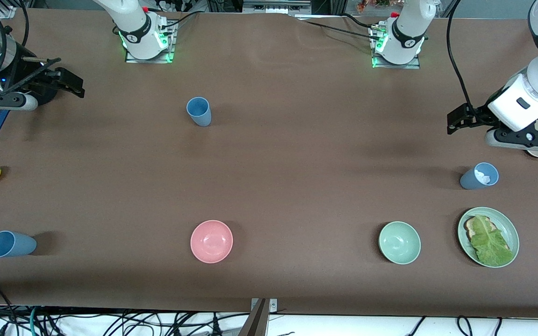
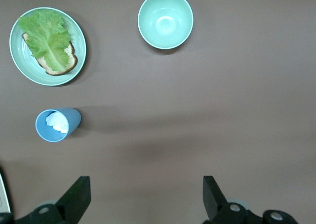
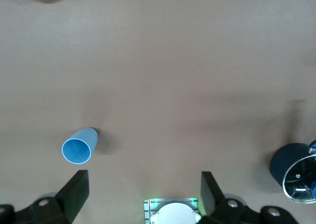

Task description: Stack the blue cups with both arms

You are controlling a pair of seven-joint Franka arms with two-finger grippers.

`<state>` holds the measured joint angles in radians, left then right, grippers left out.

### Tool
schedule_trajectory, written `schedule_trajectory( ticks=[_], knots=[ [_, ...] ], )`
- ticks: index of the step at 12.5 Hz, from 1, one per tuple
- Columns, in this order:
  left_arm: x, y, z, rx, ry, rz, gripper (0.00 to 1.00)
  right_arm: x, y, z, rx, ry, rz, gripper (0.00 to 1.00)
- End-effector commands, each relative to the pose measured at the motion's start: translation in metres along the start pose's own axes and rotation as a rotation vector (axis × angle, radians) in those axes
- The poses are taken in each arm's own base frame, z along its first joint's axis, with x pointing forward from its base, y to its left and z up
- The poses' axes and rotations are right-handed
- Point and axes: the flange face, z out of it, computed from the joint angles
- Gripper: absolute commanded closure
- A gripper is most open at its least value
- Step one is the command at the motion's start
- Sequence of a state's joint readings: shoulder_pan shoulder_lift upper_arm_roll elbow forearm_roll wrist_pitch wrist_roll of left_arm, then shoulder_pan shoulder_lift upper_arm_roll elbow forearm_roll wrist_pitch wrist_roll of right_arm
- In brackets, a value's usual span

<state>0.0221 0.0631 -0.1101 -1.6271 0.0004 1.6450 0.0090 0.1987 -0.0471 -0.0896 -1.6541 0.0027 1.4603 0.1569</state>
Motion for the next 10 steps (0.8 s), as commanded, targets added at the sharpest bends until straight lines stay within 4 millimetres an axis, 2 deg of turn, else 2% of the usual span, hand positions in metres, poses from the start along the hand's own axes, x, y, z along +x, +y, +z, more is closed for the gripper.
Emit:
schedule_trajectory(
  ticks=[1,10],
  knots=[
    [-0.0027,0.0014,-0.0080,-0.006,-0.001,0.001,0.00,-0.0004,-0.0004,-0.0071,-0.006,-0.004,0.002,0.00],
    [-0.0025,-0.0066,-0.0065,-0.007,-0.004,-0.008,0.00,-0.0001,-0.0005,-0.0062,-0.007,-0.007,0.002,0.00]
  ],
)
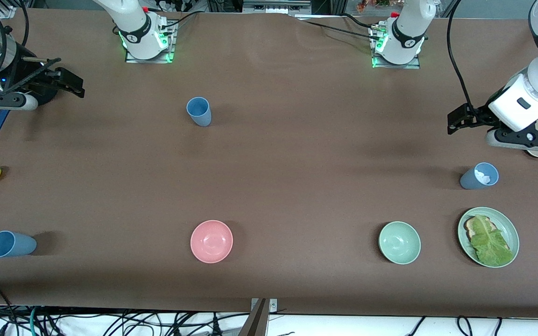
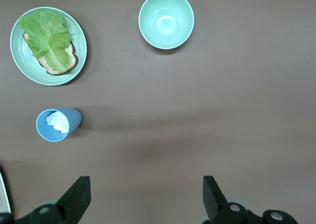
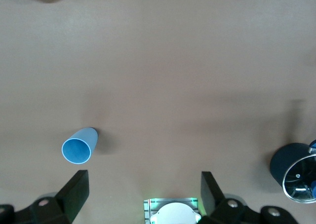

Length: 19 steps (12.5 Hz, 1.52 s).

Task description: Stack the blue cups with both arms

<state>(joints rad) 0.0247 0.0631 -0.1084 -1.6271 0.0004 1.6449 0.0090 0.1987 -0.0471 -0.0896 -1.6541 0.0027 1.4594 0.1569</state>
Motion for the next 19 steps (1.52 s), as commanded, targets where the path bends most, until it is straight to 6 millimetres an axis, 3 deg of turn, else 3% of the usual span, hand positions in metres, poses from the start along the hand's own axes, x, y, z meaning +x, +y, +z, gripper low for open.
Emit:
schedule_trajectory(
  ticks=[1,5,9,11,15,17,19],
  knots=[
    [-0.002,-0.006,-0.006,-0.007,-0.004,-0.009,0.00,0.000,-0.001,-0.007,-0.006,-0.005,0.002,0.00],
    [0.001,-0.030,0.004,-0.009,-0.022,-0.048,0.00,0.000,0.000,-0.006,-0.007,-0.006,0.002,0.00],
    [0.011,-0.118,0.051,0.049,-0.100,-0.123,0.00,0.000,0.000,-0.006,-0.007,-0.006,0.002,0.00],
    [0.018,-0.144,0.073,0.081,-0.114,-0.098,0.00,0.000,-0.001,-0.009,0.000,-0.001,-0.006,0.00],
    [0.028,-0.238,0.165,0.013,-0.117,-0.005,0.02,0.000,-0.013,-0.008,0.004,0.006,-0.018,0.00],
    [0.025,-0.262,0.198,-0.043,-0.116,-0.028,0.05,0.019,-0.020,0.016,-0.016,-0.080,-0.041,0.00],
    [0.025,-0.279,0.230,-0.057,-0.124,-0.031,0.07,0.025,-0.021,0.029,0.003,-0.125,-0.038,0.00]
  ],
)
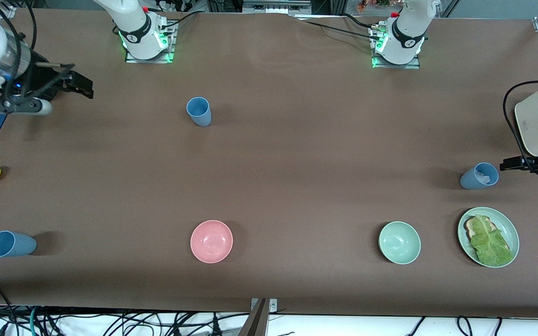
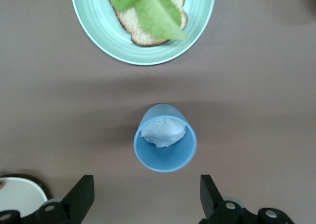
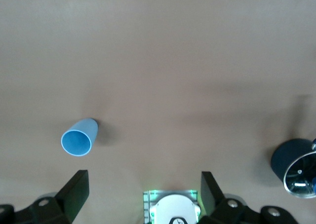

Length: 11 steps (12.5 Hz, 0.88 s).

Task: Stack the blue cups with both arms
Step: 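Reach the left gripper to the tissue-filled blue cup and grasp it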

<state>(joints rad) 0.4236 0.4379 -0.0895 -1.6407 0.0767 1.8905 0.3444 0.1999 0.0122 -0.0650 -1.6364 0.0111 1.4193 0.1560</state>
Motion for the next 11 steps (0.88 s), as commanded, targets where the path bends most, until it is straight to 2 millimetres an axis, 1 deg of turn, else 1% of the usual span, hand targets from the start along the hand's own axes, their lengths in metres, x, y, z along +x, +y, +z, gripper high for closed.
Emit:
schedule_trajectory(
  ticks=[1,2,4,5,6,7,8,9,10,11],
  knots=[
    [0.006,-0.013,0.026,-0.024,0.018,0.035,0.07,0.020,-0.007,0.013,0.008,-0.065,-0.019,0.00],
    [0.007,-0.015,0.039,-0.029,0.013,0.045,0.11,0.022,-0.013,0.017,-0.001,-0.067,-0.030,0.00],
    [0.008,-0.018,0.064,-0.035,0.008,0.044,0.14,0.029,-0.016,0.025,0.000,-0.080,-0.092,0.00],
    [0.007,-0.018,0.075,-0.034,-0.001,0.046,0.25,0.031,-0.019,0.024,0.009,-0.059,-0.099,0.00],
    [0.007,-0.018,0.079,-0.034,-0.004,0.048,0.36,0.030,-0.031,0.027,0.010,-0.045,-0.118,0.00],
    [0.008,-0.020,0.086,-0.038,-0.014,0.049,0.46,0.025,-0.051,0.028,0.007,-0.029,-0.157,0.00],
    [0.005,-0.027,0.091,-0.044,-0.018,0.040,0.66,0.023,-0.057,0.034,0.014,-0.016,-0.165,0.00],
    [0.005,-0.029,0.095,-0.048,-0.022,0.037,0.80,0.018,-0.057,0.043,0.047,0.004,-0.164,0.00],
    [0.006,-0.028,0.094,-0.047,-0.020,0.038,0.94,0.011,-0.058,0.054,0.081,0.028,-0.160,0.00],
    [0.006,-0.028,0.093,-0.049,-0.018,0.035,1.00,0.004,-0.058,0.069,0.090,0.047,-0.157,0.00]
  ],
)
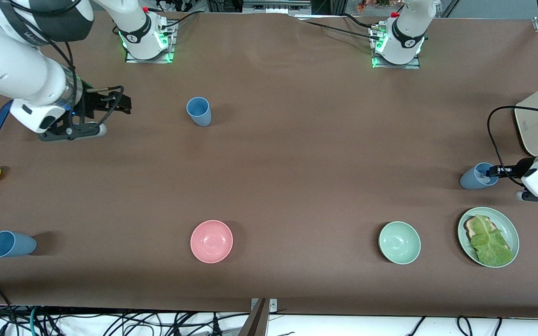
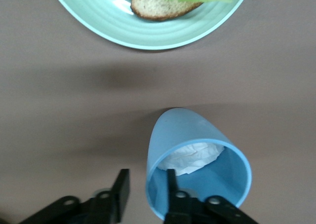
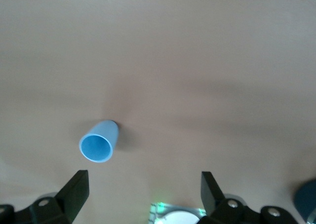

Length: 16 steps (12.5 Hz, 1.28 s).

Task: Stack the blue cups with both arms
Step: 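Reach the left gripper to the tissue-filled blue cup and grasp it, then lift the tissue cup with the left gripper while the right gripper grasps another cup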

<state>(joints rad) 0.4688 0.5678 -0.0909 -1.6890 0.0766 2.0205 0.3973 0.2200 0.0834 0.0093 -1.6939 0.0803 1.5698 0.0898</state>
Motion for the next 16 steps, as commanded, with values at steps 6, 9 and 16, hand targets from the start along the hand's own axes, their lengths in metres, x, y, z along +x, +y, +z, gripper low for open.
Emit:
schedule_trajectory(
  ticks=[6,9,16],
  knots=[
    [0.004,0.019,-0.041,-0.003,0.052,0.024,1.00,-0.037,-0.035,0.127,0.012,0.086,-0.032,0.00],
    [0.017,0.069,-0.092,-0.039,0.066,0.034,1.00,-0.049,-0.059,0.165,0.016,0.090,-0.007,0.01],
    [0.038,0.258,-0.129,-0.117,0.017,0.003,1.00,-0.089,-0.094,0.243,-0.016,0.057,0.036,0.01]
  ],
)
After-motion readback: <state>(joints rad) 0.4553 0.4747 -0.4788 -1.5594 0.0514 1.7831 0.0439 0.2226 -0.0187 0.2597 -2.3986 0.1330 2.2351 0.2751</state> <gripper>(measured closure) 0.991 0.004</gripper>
